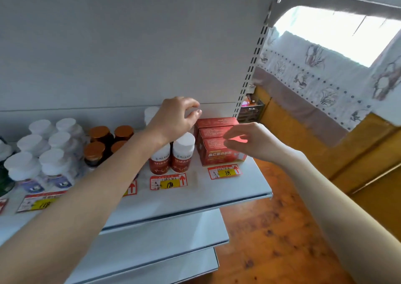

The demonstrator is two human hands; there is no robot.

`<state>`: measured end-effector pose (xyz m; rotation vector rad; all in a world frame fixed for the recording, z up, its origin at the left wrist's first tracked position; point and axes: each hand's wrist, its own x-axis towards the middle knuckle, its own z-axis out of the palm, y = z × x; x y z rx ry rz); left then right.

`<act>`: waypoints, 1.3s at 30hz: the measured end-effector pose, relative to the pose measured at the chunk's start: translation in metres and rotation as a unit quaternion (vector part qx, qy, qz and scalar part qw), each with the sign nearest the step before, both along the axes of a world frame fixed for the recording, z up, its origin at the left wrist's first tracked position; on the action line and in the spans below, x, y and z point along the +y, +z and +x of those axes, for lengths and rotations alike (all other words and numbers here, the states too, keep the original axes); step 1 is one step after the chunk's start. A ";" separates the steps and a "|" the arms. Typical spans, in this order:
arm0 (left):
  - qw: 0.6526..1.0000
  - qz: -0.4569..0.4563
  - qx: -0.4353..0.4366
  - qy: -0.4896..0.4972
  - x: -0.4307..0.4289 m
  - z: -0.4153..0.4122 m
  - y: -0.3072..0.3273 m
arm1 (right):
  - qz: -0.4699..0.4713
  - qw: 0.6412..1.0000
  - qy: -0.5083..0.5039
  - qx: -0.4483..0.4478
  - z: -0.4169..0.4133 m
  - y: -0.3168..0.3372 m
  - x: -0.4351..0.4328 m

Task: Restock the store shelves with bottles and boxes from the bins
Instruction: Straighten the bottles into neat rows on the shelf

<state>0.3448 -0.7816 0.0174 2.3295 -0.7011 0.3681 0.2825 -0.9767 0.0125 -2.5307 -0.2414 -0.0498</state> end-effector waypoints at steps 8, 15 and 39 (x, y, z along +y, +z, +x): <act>0.999 -0.024 0.020 0.026 -0.044 -0.025 -0.022 | -0.014 0.999 -0.025 0.014 0.005 -0.007 -0.067; 0.989 -0.053 0.088 0.107 -0.085 -0.040 -0.067 | -0.088 0.991 0.046 0.090 0.029 -0.025 -0.094; 0.961 -0.040 0.180 0.205 -0.102 -0.025 -0.097 | -0.138 0.974 0.136 0.118 0.061 -0.049 -0.094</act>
